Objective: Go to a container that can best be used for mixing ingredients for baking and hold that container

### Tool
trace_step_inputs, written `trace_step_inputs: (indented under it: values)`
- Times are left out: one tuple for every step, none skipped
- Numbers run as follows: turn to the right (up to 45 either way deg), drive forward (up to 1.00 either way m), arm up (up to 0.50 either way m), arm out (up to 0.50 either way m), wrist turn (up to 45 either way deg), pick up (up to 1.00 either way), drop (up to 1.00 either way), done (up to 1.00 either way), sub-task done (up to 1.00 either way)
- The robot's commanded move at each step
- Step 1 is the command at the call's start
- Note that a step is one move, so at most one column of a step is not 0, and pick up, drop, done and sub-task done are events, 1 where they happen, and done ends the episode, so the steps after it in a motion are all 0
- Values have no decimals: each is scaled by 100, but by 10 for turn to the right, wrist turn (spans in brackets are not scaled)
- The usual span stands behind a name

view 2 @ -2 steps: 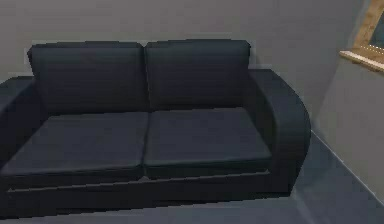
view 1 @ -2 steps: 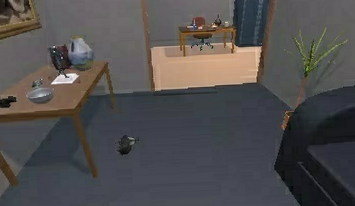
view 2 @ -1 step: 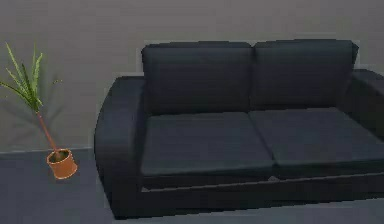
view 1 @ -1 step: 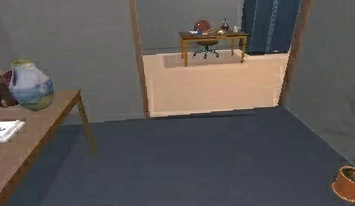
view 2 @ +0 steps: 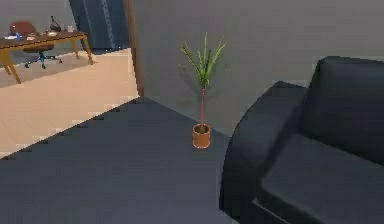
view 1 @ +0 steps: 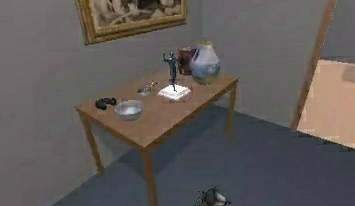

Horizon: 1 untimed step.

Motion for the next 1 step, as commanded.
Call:
trace_step_inputs:
  values:
    - [-450, 0, 0, 0, 0, 0, 0, 0, 0]
